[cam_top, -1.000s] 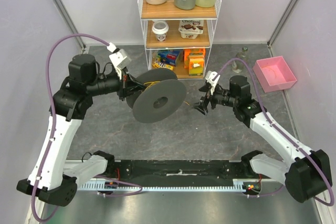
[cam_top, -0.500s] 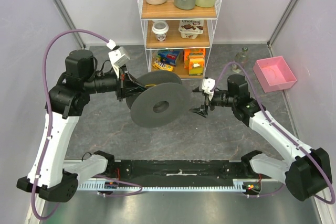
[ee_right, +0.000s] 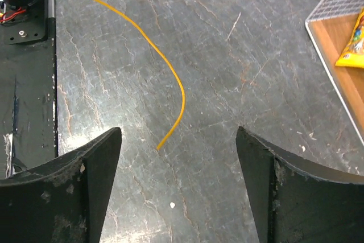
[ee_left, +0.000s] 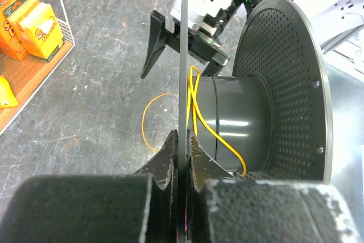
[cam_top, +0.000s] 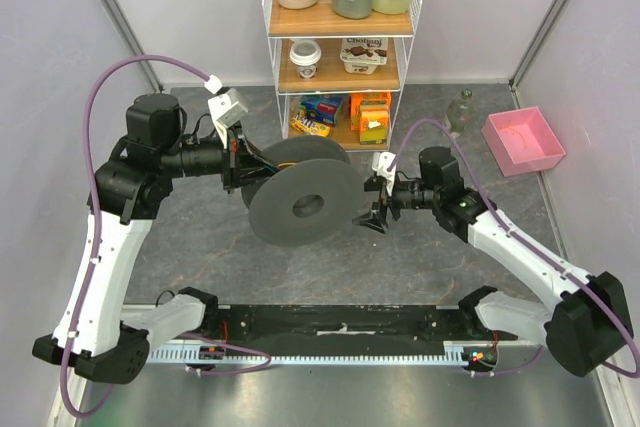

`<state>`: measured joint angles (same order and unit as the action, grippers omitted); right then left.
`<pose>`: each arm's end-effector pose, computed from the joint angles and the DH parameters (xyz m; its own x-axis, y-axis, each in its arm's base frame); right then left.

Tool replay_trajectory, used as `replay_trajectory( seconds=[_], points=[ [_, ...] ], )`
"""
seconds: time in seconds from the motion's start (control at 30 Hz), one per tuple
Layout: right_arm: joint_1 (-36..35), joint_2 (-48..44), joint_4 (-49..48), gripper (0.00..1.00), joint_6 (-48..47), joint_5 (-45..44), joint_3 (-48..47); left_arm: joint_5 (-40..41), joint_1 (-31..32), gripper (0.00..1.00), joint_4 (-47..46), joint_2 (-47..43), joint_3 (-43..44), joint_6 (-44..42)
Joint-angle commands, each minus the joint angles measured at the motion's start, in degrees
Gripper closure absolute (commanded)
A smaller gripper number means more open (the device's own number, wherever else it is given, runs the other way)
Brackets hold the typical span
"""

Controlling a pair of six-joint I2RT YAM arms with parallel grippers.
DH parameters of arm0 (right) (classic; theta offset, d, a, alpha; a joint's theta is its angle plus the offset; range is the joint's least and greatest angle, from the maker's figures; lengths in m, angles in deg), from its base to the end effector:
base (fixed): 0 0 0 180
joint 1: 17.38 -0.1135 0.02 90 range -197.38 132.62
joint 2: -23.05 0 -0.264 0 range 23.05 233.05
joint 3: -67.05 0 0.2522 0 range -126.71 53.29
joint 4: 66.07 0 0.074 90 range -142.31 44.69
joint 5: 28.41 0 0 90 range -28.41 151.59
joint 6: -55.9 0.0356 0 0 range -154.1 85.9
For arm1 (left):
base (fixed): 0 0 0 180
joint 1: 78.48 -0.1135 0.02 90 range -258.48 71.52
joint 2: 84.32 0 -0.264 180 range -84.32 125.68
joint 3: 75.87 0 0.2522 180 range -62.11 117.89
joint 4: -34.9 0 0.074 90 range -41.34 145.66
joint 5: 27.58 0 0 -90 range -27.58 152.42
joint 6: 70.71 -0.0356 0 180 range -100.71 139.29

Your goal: Wrap the cables

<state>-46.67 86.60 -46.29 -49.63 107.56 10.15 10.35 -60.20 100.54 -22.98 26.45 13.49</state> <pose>0.1980 0.1404 0.2767 -0.1326 -0.2878 -0.9485 -0.9726 0.2223 0.0686 0.1535 -0.0803 0.4705 -0.3059 0.1665 -0.9374 0.9090 0.3438 -0.2356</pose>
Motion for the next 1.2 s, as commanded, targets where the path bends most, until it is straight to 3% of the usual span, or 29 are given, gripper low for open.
replay_trajectory(
  seconds=[0.0, 0.2, 0.5, 0.73, 0.9, 0.93, 1.0, 1.03, 1.07, 1.13, 1.17],
  points=[
    [-0.06, 2.19, 0.30, 0.13, 2.62, -2.21, -2.83, -4.09, -0.27, 0.98, -3.10, -0.70, 1.45, 2.90],
    [-0.76, 6.05, 0.40, 0.28, 3.75, -0.71, -5.46, -4.53, -0.35, 0.98, -3.45, -0.70, 1.53, 3.25],
    [-0.76, 8.52, -0.48, 0.35, 5.69, 0.52, -6.17, -4.62, -0.27, 0.98, -3.80, -1.13, 0.83, 3.34],
    [-1.02, 10.28, 2.41, 0.61, 1.13, -0.71, -5.82, -4.79, -0.27, 0.98, -4.50, -1.14, 0.83, 4.04],
    [-1.02, 10.37, 2.33, 0.97, 2.08, -0.98, -6.79, -4.70, -0.27, 0.98, -4.59, -1.22, 0.57, 4.05],
    [-1.11, 10.37, 2.33, 1.00, 2.43, -1.24, -6.96, -4.70, -0.27, 0.98, -4.68, -1.31, 0.48, 3.96],
    [-1.11, 9.93, 2.50, 1.00, 2.26, -1.50, -6.88, -4.70, -0.35, 0.98, -4.68, -1.23, 0.30, 3.96],
    [-1.11, 9.67, 2.59, 0.91, 2.08, -1.24, -6.70, -4.70, -0.27, 0.98, -4.77, -1.31, 0.22, 4.13],
    [-0.94, 9.32, 2.77, 0.73, 2.08, -1.15, -6.44, -4.70, -0.27, 0.98, -4.68, -1.31, 0.22, 4.13],
    [-1.02, 8.96, 2.68, 0.52, 2.34, -1.33, -6.26, -4.70, -0.27, 0.98, -4.94, -1.31, 0.22, 4.22],
    [-1.02, 8.96, 2.85, 0.47, 2.43, -1.33, -6.26, -4.79, -0.27, 0.98, -4.94, -1.40, 0.22, 4.13]
  ],
)
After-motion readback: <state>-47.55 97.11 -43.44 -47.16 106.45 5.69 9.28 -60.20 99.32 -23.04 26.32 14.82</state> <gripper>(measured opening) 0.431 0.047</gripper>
